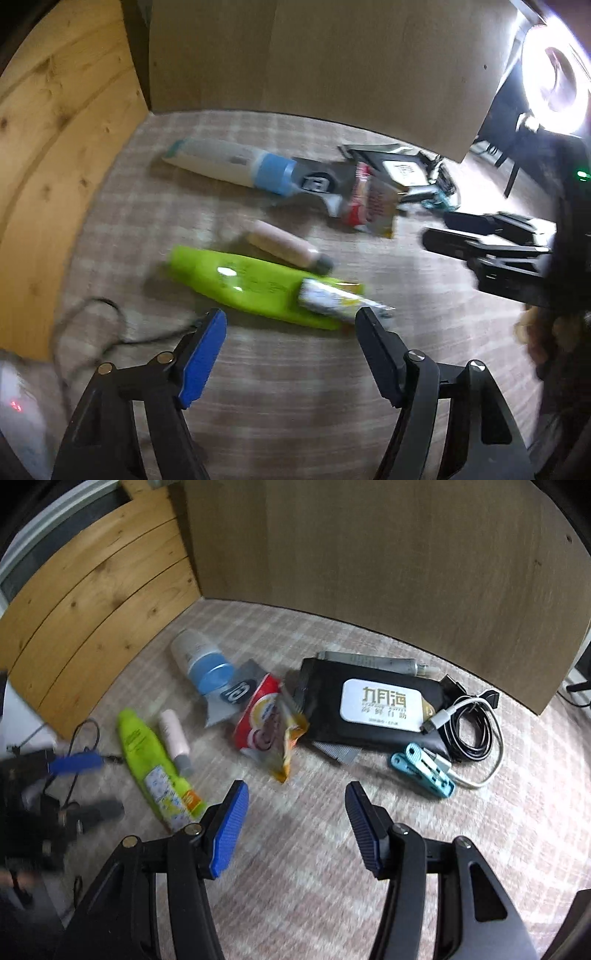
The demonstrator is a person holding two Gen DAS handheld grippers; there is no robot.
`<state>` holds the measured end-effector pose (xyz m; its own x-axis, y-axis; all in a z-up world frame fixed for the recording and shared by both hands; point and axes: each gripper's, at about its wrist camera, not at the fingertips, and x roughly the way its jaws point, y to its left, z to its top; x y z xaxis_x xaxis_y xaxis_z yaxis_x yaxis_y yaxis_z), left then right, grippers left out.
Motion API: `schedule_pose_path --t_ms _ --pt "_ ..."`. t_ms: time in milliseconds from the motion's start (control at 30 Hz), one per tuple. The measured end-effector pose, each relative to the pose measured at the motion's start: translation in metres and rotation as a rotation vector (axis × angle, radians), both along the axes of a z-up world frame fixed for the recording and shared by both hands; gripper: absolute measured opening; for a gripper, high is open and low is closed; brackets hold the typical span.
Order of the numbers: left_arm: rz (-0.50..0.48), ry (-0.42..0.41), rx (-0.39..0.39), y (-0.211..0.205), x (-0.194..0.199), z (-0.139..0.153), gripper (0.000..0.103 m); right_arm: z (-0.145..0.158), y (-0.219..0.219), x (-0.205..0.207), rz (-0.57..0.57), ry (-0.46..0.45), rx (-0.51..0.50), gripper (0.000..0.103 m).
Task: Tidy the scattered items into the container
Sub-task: 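Grasp the patterned tube with the left tool while the right grasps the snack bag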
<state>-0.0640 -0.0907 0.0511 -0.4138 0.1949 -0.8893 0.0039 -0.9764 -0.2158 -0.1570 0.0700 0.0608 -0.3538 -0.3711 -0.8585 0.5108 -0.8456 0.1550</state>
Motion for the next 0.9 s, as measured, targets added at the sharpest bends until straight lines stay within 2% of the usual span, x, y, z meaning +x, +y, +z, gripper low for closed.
schedule_pose_path --t_ms 200,400,600,700,733,800,833,900 --pt "0.06 -0.033 -0.001 0.034 -0.007 -0.011 0.066 -0.008 -0.013 -0.019 0.049 0.004 0.003 0.054" --pt "0.152 -0.057 -0.033 0.041 -0.014 -0.017 0.063 -0.014 -0.022 -0.035 0.08 -0.002 -0.015 0.053" --pt "0.189 -0.058 -0.103 0.049 -0.023 -0.025 0.061 -0.016 -0.029 -0.045 0.107 -0.003 -0.048 0.053" --pt "0.182 -0.049 -0.154 0.052 -0.022 -0.026 0.054 -0.018 -0.032 -0.049 0.127 -0.012 -0.062 0.047" --pt "0.179 -0.046 -0.166 0.051 -0.021 -0.027 0.053 -0.019 -0.033 -0.049 0.136 -0.013 -0.062 0.042" --pt "0.181 -0.04 -0.187 0.048 -0.018 -0.026 0.042 -0.02 -0.035 -0.049 0.153 -0.022 -0.076 0.032" --pt "0.183 -0.04 -0.191 0.048 -0.019 -0.026 0.039 -0.021 -0.036 -0.05 0.161 -0.036 -0.091 0.025" --pt "0.179 -0.037 -0.197 0.045 -0.017 -0.026 0.032 -0.023 -0.035 -0.05 0.164 -0.05 -0.108 0.024"
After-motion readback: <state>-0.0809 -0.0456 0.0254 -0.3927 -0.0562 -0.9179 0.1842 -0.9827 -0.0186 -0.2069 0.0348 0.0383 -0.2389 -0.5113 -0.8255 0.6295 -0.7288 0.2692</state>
